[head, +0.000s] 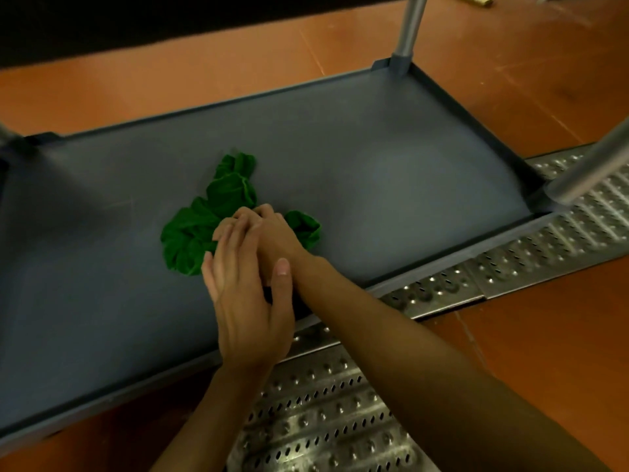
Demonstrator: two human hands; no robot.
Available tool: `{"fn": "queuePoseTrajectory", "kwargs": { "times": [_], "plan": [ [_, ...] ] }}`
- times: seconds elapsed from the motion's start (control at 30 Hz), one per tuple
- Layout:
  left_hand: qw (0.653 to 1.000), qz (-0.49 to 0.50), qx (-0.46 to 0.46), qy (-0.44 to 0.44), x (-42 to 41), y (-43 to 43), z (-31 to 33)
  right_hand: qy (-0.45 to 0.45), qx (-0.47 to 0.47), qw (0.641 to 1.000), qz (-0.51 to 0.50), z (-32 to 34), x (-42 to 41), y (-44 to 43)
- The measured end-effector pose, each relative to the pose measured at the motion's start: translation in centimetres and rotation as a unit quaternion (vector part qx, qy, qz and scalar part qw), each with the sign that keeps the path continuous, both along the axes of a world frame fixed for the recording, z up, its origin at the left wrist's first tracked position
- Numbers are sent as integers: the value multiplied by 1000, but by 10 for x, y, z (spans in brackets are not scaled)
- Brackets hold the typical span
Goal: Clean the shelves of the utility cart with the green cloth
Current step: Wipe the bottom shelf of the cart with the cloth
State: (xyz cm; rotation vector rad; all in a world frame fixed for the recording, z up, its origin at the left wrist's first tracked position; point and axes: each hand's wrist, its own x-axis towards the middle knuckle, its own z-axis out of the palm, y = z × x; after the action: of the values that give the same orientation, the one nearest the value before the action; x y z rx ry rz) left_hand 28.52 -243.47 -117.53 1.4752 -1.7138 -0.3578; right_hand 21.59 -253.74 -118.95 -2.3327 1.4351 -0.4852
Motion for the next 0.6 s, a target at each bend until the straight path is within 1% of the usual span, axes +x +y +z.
{"fn": "queuePoseTrajectory", "kwargs": {
  "times": [0.1, 0.2, 0.27, 0.43, 0.6],
  "plan": [
    [1000, 0, -1, -6, 1, 0, 0, 22, -24, 999, 20, -1, -12, 12],
    [999, -22, -8, -42, 2, 1, -3, -26, -25, 999, 9, -1, -30, 26],
    [999, -13, -2, -49, 4, 0, -4, -43, -21, 999, -10, 5, -43, 30],
    [997, -1, 6, -82, 5, -1, -5, -29, -6, 997, -72, 15, -85, 35],
    [997, 15, 28, -67, 6, -2, -6, -18, 12, 985, -172, 20, -140, 40]
  ]
}}
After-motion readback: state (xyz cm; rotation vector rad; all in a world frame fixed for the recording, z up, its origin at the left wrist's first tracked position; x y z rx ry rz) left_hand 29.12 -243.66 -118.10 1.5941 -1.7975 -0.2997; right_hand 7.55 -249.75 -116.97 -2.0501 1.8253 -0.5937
